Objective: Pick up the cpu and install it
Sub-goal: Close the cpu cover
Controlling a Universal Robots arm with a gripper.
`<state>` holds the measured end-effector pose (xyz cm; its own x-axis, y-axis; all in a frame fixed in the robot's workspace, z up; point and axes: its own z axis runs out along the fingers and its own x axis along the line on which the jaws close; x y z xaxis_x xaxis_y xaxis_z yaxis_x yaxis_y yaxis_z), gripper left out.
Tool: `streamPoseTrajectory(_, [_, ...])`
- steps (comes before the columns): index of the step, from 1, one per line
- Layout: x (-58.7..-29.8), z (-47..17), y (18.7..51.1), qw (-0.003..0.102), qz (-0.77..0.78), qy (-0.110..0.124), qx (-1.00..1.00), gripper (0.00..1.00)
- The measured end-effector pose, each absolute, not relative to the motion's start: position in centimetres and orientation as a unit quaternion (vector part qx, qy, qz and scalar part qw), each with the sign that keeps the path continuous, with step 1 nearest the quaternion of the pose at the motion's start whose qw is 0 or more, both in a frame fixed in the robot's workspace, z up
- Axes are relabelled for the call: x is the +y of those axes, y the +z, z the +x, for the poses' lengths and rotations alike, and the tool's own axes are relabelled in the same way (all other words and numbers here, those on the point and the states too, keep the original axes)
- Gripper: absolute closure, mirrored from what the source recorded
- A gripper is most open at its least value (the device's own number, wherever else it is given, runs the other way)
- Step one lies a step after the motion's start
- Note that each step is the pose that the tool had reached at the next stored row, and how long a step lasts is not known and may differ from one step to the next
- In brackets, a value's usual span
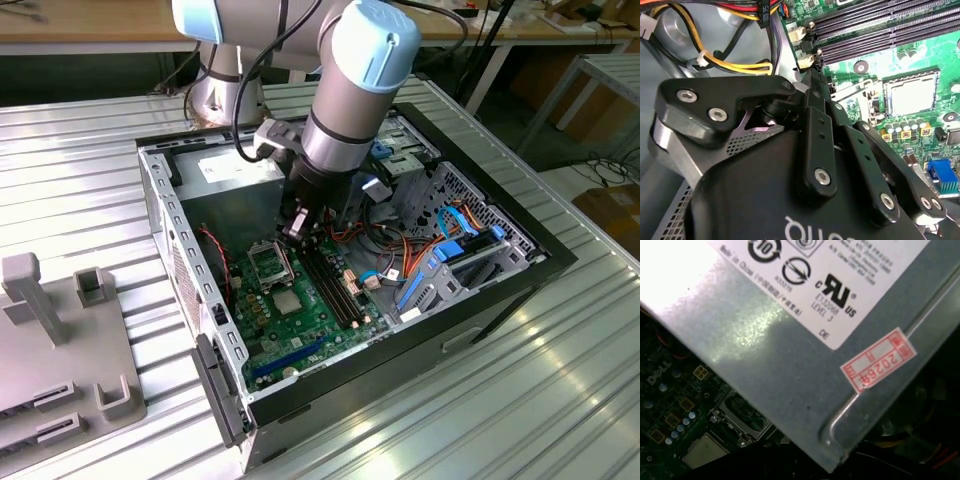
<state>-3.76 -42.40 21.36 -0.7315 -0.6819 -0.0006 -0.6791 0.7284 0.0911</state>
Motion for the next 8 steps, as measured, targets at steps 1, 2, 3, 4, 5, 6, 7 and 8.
streamPoseTrajectory(1, [-42.40, -3.79, 21.29, 0.016, 0.366, -0.043, -0.929, 0.89])
streamPoseTrajectory(2, [-42.40, -3.82, 21.19, 0.016, 0.367, -0.043, -0.929, 0.89])
streamPoseTrajectory(3, [-42.40, -3.83, 21.15, 0.017, 0.368, -0.043, -0.929, 0.89])
streamPoseTrajectory(4, [-42.40, -3.83, 21.14, 0.016, 0.368, -0.043, -0.929, 0.89])
streamPoseTrajectory(5, [-42.39, -3.83, 21.12, 0.016, 0.368, -0.043, -0.929, 0.89])
streamPoseTrajectory(6, [-42.38, -3.83, 21.11, 0.016, 0.368, -0.043, -0.929, 0.89])
streamPoseTrajectory(7, [-42.32, -3.81, 21.10, 0.016, 0.368, -0.043, -0.929, 0.89])
streamPoseTrajectory(8, [-42.22, -3.77, 21.11, 0.016, 0.368, -0.043, -0.929, 0.89])
